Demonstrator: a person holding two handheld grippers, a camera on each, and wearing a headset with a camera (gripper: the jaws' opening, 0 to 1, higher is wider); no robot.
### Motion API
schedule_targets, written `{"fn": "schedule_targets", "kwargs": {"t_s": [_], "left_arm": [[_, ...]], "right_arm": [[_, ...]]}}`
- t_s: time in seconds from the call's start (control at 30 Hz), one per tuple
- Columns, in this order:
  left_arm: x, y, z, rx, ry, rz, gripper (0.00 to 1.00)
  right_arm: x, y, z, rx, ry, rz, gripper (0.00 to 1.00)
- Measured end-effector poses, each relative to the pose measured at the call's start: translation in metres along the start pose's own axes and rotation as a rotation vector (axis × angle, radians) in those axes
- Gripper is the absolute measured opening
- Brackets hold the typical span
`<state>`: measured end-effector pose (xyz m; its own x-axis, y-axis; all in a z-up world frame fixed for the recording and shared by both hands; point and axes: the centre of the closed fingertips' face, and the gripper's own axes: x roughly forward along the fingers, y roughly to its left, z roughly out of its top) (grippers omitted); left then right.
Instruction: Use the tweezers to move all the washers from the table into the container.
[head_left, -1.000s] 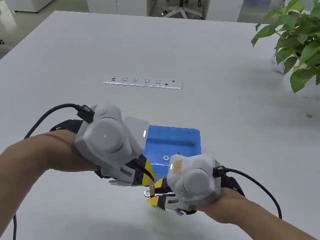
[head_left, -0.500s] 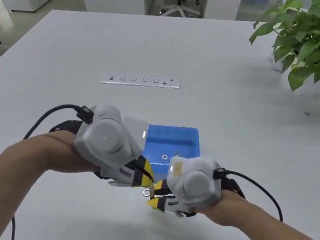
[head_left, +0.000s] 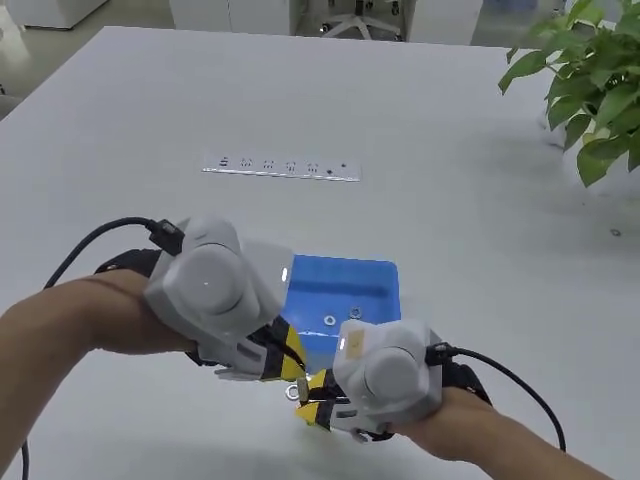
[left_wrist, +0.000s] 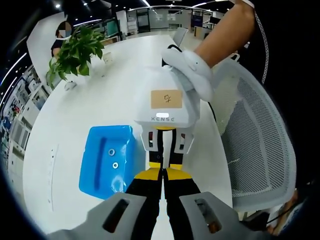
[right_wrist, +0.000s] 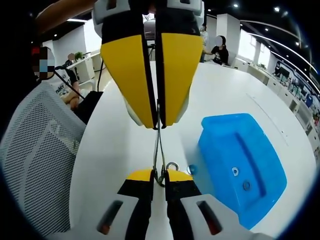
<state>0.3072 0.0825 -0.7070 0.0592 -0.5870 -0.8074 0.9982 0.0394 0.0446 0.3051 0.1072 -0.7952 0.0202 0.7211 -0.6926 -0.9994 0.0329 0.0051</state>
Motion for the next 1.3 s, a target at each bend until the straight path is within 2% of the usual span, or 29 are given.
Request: {"fn": "schedule_targets", "kwargs": {"t_s": [0.47, 1.3], "left_arm": [[-0.001, 0.000, 0.002, 0.010, 0.006, 0.000, 0.05], [-0.027, -0.002, 0.029, 0.031, -0.027, 0.019, 0.05]], "right_arm": [[-0.002, 0.001, 0.001, 0.002, 0.006, -0.002, 0.09], [-0.030, -0.001, 0.024, -0.009, -0.016, -0.057, 0.09]]}}
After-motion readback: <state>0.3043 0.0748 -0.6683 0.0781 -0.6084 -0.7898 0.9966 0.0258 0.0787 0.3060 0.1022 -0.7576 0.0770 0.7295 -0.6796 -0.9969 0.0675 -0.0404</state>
